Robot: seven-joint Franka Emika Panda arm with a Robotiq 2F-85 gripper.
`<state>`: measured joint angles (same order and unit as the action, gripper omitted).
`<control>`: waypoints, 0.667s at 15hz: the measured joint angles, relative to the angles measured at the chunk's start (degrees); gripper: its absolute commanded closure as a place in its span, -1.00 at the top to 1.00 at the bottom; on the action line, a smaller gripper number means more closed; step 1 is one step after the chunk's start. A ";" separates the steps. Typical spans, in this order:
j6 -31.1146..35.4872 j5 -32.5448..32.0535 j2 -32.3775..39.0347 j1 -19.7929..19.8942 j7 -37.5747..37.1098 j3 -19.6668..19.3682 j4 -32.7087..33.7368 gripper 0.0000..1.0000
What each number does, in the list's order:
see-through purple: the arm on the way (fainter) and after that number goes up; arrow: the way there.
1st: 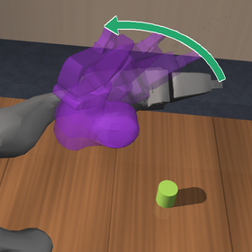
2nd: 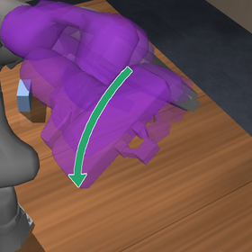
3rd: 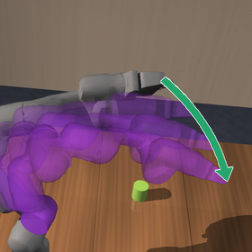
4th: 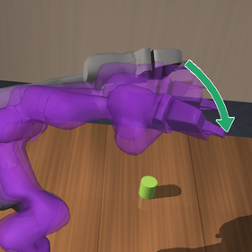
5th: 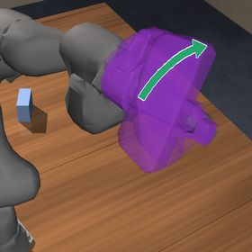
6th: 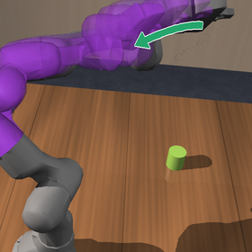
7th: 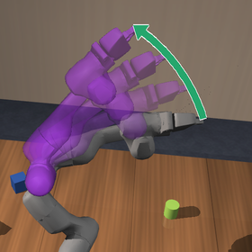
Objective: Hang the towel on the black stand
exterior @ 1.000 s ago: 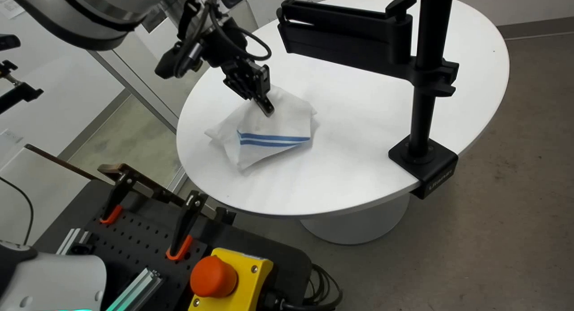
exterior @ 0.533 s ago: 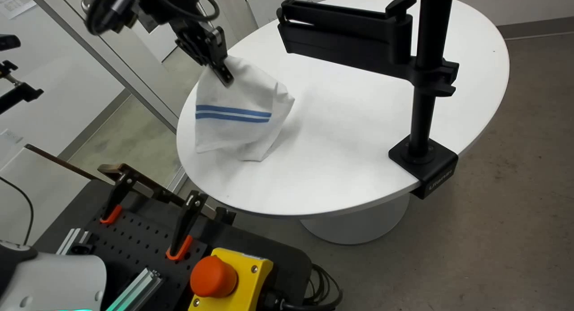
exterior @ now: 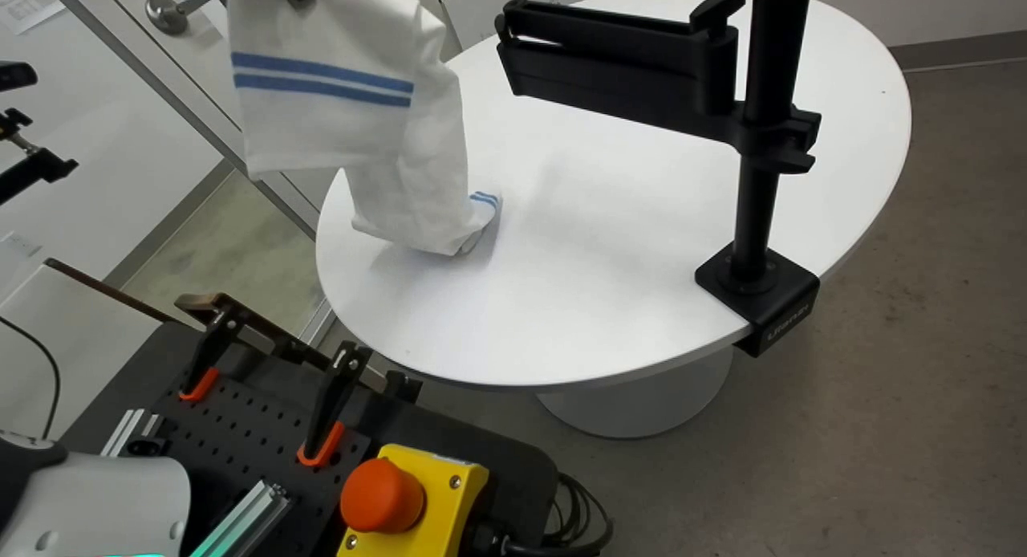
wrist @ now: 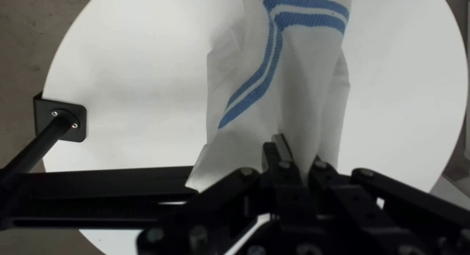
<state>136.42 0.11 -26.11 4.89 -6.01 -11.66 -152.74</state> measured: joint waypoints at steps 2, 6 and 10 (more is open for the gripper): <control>-1.82 0.96 -4.91 1.21 0.05 0.00 0.50 -0.98; -5.12 2.17 -12.31 3.01 0.05 0.00 2.17 -0.98; -5.97 2.25 -15.70 5.73 -0.22 -0.01 4.49 -0.98</control>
<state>130.45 2.36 -41.81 10.63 -6.24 -11.67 -148.24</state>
